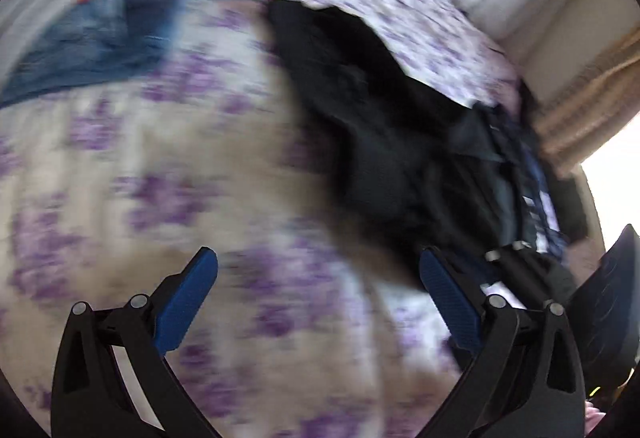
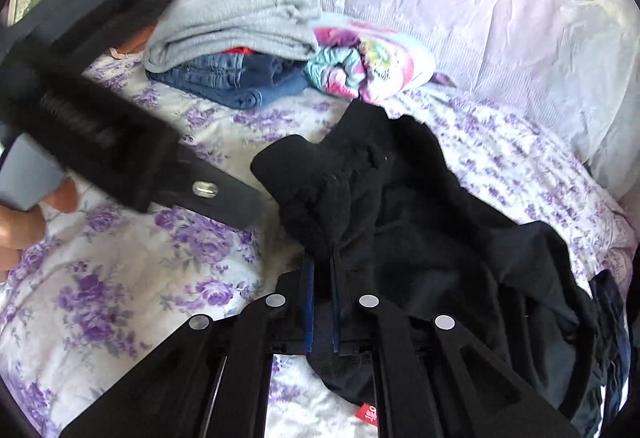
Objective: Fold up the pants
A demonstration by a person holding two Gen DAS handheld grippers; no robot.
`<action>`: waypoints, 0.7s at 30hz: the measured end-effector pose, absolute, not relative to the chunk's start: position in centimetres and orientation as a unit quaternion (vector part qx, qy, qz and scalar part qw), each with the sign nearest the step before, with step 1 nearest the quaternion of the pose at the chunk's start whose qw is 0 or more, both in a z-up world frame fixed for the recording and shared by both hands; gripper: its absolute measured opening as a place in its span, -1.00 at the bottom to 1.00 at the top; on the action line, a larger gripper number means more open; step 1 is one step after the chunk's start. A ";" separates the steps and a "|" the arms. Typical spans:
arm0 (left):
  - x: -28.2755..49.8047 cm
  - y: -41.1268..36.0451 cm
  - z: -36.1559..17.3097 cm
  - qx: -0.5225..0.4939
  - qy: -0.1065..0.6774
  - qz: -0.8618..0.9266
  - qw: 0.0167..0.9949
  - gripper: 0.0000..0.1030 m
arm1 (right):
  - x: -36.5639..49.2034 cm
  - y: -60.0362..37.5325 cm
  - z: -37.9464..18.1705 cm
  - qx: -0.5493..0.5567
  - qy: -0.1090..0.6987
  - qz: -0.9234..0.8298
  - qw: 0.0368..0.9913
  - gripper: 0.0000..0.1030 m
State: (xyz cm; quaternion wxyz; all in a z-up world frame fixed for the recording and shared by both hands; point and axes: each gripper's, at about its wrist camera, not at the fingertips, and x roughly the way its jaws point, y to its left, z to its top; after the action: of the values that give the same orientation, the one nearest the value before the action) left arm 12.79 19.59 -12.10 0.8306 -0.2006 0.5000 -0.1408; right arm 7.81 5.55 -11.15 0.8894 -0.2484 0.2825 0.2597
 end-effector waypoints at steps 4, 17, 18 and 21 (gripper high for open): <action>14.5 18.2 -12.1 -0.200 0.500 -0.149 0.829 0.92 | 7.0 5.2 -11.1 -0.250 0.280 0.266 0.888 -0.87; 10.5 21.0 -9.2 -0.207 0.416 -0.153 0.872 -0.78 | 2.6 7.4 -8.5 -0.254 0.241 0.307 0.885 -0.88; 8.5 22.3 -8.2 -0.198 0.395 -0.136 0.887 -0.80 | 1.8 7.9 -8.0 -0.254 0.235 0.320 0.882 -0.88; 4.1 25.8 -6.7 -0.170 0.358 -0.064 0.916 -0.84 | -0.3 10.1 -7.5 -0.260 0.220 0.337 0.878 -0.88</action>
State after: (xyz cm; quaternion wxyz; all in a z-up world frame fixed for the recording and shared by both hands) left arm 4.14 25.79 -6.67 0.9157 -0.1704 0.3584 -0.0639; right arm -0.27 10.09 -7.52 0.8777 -0.2600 0.2204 0.3369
